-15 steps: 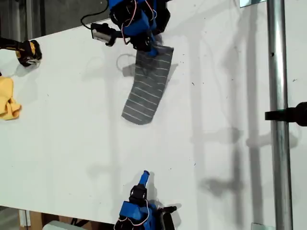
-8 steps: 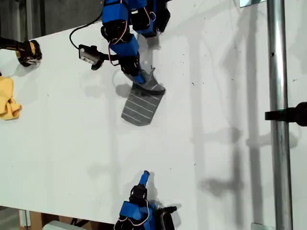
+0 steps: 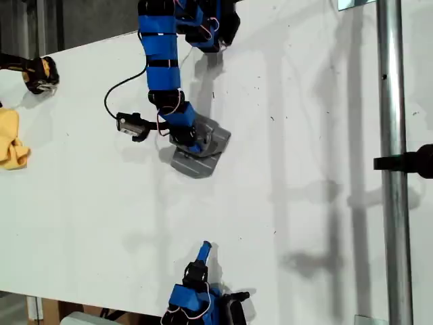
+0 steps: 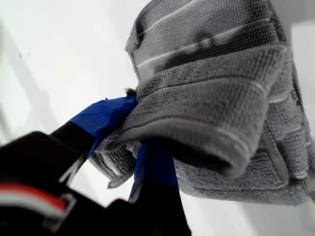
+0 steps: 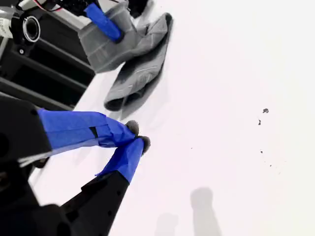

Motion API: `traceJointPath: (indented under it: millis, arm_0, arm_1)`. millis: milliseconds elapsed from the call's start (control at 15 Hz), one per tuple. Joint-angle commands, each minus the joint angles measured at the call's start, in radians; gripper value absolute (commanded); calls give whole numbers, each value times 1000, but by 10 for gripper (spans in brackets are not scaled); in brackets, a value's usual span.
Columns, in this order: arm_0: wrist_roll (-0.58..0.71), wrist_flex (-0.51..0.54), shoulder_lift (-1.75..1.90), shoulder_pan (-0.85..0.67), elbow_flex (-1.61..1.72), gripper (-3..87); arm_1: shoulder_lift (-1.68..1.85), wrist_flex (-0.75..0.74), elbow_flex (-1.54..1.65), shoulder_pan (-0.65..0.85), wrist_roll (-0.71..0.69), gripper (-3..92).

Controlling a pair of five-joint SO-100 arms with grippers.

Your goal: Grasp corners of a towel and fold twice.

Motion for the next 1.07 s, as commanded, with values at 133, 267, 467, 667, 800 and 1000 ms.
traceJointPath:
  millis: [133,267,467,667,800,1000]
  arm_0:
    - [-9,-8,9,11,-14,-12]
    - [-12,-9,9,15,-15,-12]
    - [-15,-12,9,20,-15,-12]
    - [-15,-17,9,18,-9,-12]
    - [-14,-20,9,15,-3,-12]
    - [-18,-28,9,17,17,-11]
  arm_1:
    - [-347,-106,-247,84,-29,36]
    - [-436,55,-474,98,-78,149]
    - [-451,262,-753,109,-167,405]
    - [-255,345,-778,138,-189,371]
    - [-72,387,-698,161,-189,254]
    - [250,512,-425,160,-179,150]
